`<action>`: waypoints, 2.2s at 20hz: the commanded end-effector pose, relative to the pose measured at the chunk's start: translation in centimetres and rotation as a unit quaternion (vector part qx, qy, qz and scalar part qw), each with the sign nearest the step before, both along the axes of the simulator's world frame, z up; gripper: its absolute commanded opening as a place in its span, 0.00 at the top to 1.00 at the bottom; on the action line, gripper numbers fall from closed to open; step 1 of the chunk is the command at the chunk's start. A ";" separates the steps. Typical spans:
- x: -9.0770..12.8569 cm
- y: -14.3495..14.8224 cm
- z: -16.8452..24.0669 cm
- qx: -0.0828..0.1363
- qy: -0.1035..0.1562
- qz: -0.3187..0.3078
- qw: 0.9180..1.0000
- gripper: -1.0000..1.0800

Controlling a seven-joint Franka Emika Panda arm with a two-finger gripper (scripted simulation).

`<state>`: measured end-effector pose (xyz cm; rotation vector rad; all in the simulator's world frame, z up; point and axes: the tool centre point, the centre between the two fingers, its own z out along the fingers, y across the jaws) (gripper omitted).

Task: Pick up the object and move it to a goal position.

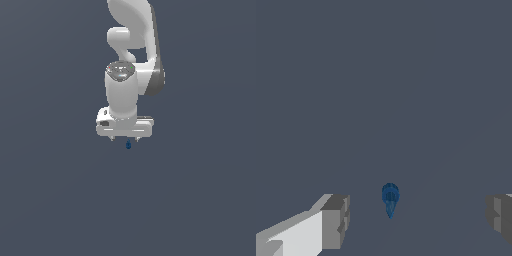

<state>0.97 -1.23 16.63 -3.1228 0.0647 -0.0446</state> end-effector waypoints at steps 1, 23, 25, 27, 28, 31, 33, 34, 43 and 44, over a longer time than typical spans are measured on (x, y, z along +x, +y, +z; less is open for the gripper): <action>0.0 0.0 0.0 0.000 0.000 0.000 1.000 0.04; -1.5 0.4 -2.3 -0.004 -0.005 -0.006 1.000 0.04; -2.5 0.7 -3.5 -0.005 -0.001 -0.008 1.000 0.04; -3.6 0.9 -4.6 -0.006 0.004 -0.009 1.000 0.04; -4.0 1.0 -5.1 -0.006 0.006 -0.010 1.000 0.04; -5.2 1.2 -6.3 -0.007 0.010 -0.011 1.000 0.04; -5.7 1.3 -6.8 -0.008 0.012 -0.012 1.000 0.04; -5.9 1.3 -7.0 -0.008 0.013 -0.012 1.000 0.04; -6.2 1.4 -7.8 -0.008 0.015 -0.012 1.000 0.04; -6.2 1.4 -8.1 -0.008 0.015 -0.012 1.000 0.04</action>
